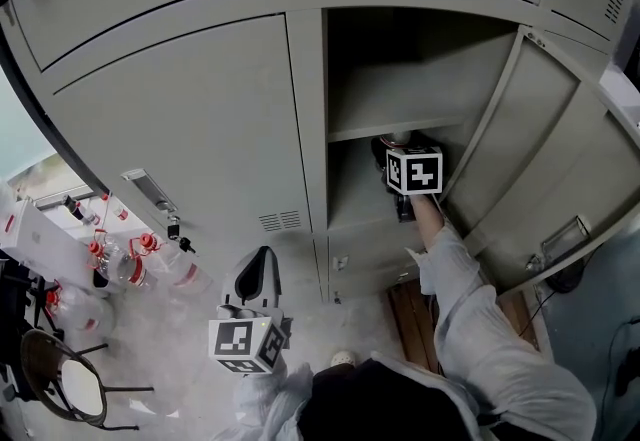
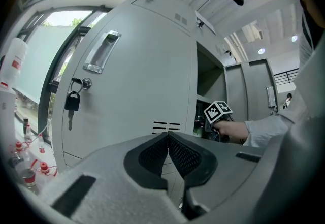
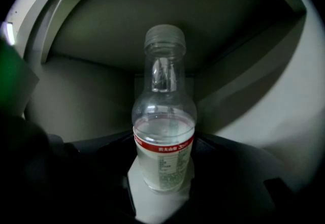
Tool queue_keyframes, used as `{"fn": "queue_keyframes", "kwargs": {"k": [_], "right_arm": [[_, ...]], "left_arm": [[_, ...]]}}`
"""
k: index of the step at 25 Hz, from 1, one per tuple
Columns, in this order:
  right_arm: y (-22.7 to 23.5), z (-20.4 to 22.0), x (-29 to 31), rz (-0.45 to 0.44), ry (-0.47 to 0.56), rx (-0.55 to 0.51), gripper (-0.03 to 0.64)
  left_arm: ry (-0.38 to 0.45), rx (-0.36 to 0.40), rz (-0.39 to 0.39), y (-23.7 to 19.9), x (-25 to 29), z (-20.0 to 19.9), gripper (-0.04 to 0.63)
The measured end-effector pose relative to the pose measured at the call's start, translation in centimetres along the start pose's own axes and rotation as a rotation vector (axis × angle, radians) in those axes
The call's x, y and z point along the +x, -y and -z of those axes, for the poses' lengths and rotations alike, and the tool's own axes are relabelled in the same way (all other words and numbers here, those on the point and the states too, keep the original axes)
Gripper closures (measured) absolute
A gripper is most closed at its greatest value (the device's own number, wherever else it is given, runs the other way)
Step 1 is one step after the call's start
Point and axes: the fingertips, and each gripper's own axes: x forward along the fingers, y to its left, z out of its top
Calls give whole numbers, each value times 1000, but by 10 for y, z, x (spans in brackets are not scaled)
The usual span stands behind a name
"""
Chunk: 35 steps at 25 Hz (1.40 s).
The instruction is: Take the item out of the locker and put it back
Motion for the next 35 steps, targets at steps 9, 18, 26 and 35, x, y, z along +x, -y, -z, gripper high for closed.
{"fn": "queue_keyframes", "kwargs": {"k": [9, 18, 26, 35], "right_arm": [[-6, -11, -24, 11, 104, -13, 156], [-33, -15, -88, -61, 208, -3, 156], [-56, 10, -161, -166, 198, -63, 158], [-70, 56, -250, -263, 183, 9, 158]], "left_arm": [[22, 9, -4, 14, -14, -8, 586], [29, 20, 2, 51, -41, -5, 588], [4, -2, 9, 92, -77, 3, 588], [-49, -11, 33, 138, -123, 21, 588]]}}
